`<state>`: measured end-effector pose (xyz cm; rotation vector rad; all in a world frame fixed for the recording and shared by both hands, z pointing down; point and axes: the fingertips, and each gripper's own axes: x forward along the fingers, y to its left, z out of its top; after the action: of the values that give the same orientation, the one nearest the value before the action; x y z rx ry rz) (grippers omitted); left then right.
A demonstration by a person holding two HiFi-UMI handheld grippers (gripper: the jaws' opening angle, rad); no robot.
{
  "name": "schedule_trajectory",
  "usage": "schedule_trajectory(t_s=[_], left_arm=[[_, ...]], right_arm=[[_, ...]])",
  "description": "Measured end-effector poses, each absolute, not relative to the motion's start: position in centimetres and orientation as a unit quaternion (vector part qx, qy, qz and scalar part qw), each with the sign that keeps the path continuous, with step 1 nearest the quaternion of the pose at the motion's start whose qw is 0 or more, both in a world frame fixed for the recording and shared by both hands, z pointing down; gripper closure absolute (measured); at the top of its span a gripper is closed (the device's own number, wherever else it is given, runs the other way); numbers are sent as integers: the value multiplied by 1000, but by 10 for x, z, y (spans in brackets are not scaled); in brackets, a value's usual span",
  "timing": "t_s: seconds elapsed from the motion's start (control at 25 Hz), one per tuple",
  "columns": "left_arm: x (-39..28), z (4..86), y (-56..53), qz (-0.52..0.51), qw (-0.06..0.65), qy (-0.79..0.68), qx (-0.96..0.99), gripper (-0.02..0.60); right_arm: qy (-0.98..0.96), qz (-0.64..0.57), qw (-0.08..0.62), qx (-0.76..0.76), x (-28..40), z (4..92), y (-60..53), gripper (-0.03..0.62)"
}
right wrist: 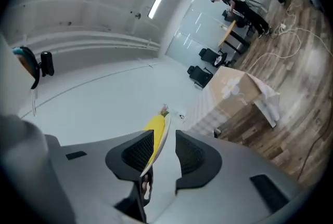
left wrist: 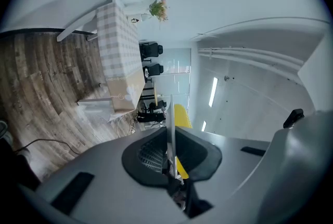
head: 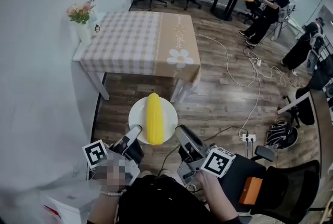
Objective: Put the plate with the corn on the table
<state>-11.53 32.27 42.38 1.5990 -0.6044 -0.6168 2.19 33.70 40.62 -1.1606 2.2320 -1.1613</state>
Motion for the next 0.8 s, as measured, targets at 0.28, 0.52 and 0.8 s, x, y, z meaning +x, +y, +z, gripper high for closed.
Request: schedule_trajectory(t_s=[0.28, 0.52, 0.8], left_arm=[[-115, 424, 322, -263, 615, -259, 697, 545], [-110, 430, 324, -255, 619, -262, 695, 545], [-98, 432, 329, -252, 616, -275, 694, 545]], right_arm=[[788, -450, 209, -363, -3, 407, 334, 450], [785, -456, 203, -368, -5, 412, 334, 510], [784, -461, 202, -363, 9, 414, 336, 514]])
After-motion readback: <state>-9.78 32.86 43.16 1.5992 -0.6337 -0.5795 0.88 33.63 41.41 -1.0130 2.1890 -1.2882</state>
